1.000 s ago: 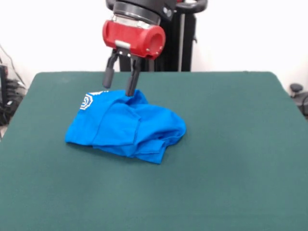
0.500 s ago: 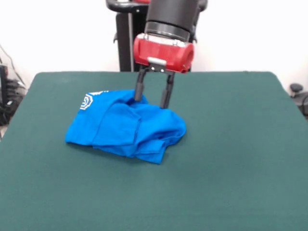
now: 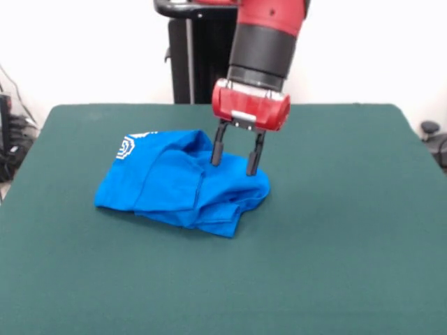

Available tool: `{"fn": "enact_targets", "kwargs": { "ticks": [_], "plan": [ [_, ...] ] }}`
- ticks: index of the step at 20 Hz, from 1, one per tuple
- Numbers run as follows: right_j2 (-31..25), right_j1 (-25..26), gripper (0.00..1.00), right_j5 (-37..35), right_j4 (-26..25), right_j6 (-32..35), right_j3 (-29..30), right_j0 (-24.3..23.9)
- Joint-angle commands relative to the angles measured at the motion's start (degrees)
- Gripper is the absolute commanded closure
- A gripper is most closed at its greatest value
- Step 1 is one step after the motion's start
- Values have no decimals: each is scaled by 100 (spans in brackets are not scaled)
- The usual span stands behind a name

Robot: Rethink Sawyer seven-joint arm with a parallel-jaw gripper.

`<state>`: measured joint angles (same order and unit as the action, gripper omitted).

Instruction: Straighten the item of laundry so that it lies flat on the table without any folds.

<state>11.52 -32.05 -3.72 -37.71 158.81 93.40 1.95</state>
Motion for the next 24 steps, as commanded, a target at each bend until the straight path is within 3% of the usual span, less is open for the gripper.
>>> {"fn": "enact_targets", "kwargs": {
  "ticks": [1,6,24],
  "plan": [
    [620,841,0,430,440,1003,297,426],
    [1175,759,0,455,669,945,481,719],
    [1863,2124,0,1653,2100,833,250,1265]
  ]
}}
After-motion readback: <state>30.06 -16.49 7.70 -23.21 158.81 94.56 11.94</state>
